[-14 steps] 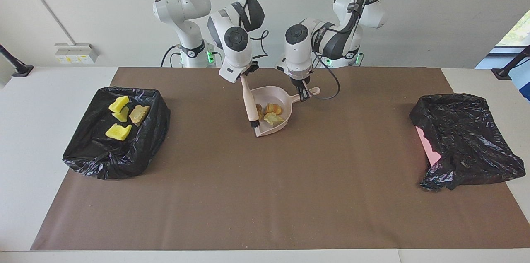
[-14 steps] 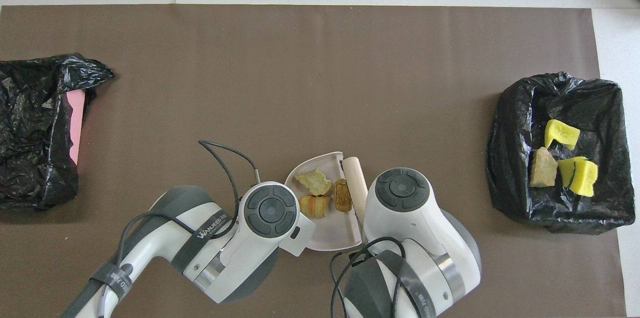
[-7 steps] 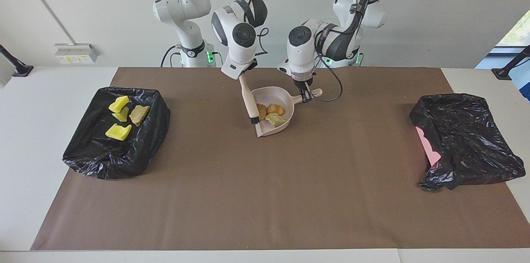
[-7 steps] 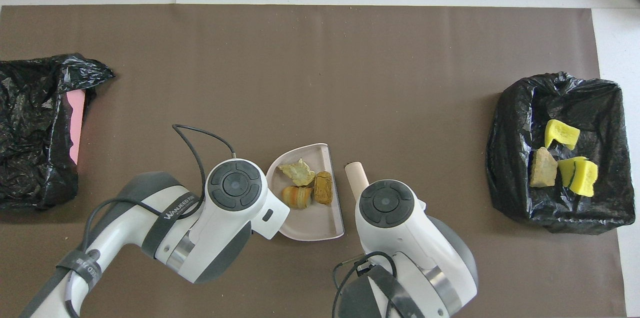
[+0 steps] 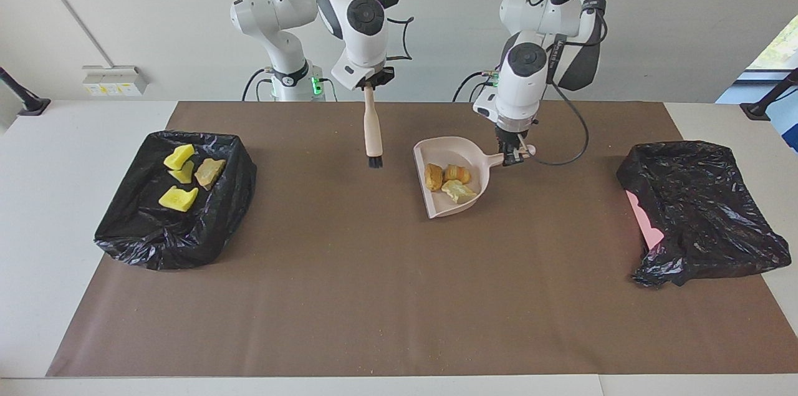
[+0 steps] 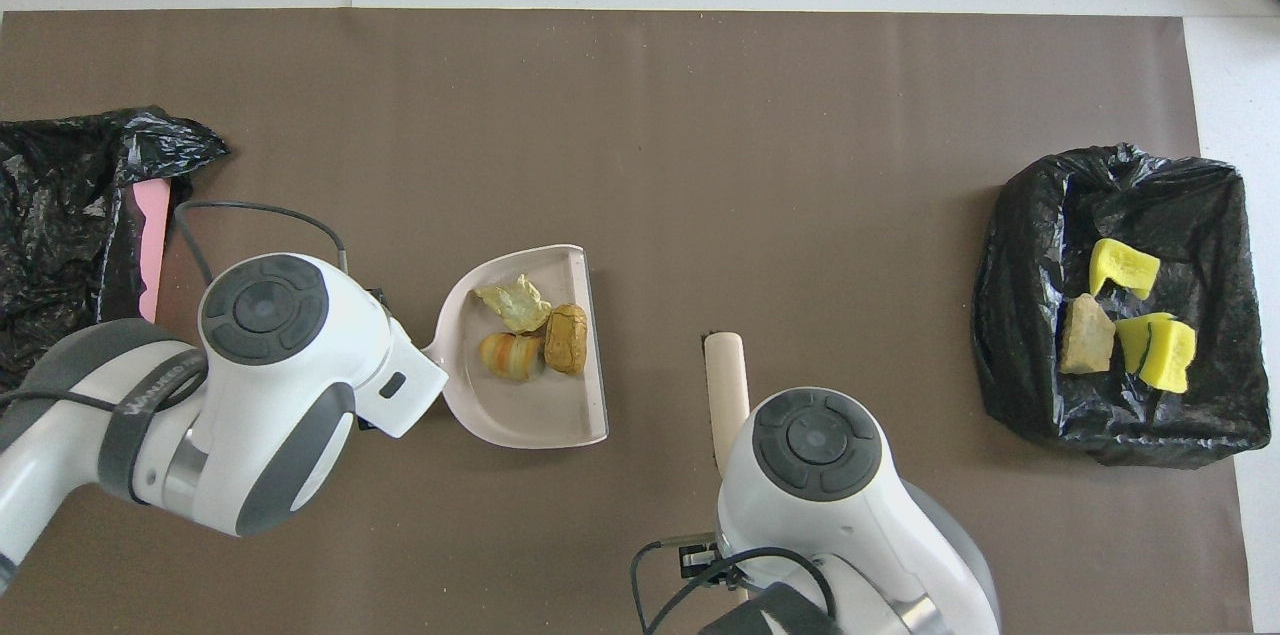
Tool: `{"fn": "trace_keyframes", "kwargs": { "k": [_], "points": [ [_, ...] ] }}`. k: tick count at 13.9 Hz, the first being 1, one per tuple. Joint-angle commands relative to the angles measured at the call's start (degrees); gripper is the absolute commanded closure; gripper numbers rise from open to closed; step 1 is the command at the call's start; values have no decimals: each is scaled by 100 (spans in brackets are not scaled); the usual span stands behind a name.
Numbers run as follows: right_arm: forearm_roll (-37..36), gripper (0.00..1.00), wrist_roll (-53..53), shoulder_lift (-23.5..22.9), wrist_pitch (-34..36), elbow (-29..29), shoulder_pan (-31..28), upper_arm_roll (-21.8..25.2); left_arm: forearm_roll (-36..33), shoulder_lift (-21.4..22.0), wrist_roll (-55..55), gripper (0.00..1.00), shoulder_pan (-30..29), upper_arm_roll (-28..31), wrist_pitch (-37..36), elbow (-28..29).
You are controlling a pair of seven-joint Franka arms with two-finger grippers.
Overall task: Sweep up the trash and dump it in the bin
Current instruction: 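Carry the dustpan to the black bag nearest the left gripper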
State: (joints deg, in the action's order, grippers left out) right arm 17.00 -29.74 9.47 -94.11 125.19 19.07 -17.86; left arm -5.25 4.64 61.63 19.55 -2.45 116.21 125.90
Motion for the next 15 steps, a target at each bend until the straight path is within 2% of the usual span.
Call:
{"fn": "trace_keyframes", "kwargs": {
  "k": [1,5,8,12,14,15],
  "points": [
    [233,100,-636,-67,-807,408,430,-34,68,468,997,100,-678,-10,-413,-56],
    [427,100,-1165,-524,-1416,497,949,-34,182,459,2404,100,-1926,-1,-837,-671],
    [427,100,-1104,-525,-1784,970,1151,-34,532,354,3274,100,-3024,25,-1003,-1092],
    [436,100,-1157,-630,-2146,1121,1231,-34,482,-172,3723,100,-4361,34,-1004,-2006],
    [436,100,-1157,-648,-2242,1156,1266,-34,411,-418,3830,100,-4784,69,-934,-2428],
    [436,100,-1157,-674,-2269,1156,1266,-34,150,-541,3848,100,-4838,96,-925,-2656]
  ]
}}
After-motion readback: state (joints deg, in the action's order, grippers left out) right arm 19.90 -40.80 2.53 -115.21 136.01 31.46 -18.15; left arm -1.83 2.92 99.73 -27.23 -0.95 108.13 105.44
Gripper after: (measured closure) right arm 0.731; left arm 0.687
